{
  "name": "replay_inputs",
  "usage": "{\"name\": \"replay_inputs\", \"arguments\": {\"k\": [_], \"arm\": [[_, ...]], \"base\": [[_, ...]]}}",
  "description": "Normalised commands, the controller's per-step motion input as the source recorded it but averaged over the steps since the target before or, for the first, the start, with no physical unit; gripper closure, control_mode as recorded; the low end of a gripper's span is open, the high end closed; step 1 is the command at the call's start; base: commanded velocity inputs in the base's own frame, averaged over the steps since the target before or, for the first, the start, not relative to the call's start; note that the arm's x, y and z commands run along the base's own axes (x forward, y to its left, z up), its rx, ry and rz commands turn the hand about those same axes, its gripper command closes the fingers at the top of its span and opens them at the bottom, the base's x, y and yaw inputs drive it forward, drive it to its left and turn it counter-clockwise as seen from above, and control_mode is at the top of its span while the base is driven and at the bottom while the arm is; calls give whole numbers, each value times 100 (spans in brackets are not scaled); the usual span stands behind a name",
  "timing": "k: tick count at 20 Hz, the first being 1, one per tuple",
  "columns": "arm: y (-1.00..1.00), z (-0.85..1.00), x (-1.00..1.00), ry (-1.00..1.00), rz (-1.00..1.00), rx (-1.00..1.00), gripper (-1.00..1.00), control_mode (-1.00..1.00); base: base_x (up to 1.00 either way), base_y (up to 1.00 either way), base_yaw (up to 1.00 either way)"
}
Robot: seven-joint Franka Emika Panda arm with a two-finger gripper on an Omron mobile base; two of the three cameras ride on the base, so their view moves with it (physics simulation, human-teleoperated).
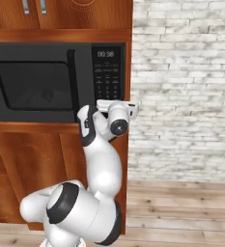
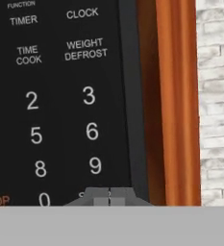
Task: Pick the broccoli from the counter and place it in the microwave. Then turn on the microwave.
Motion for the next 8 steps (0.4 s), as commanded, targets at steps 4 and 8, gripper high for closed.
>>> {"name": "replay_inputs", "arguments": {"k": [4,8], "arm": [[0,-23,17,6,0,-4,100,-100],[0,-64,0,13,0,-5,100,-100]], "base": [[0,0,0],[0,0,0]]}}
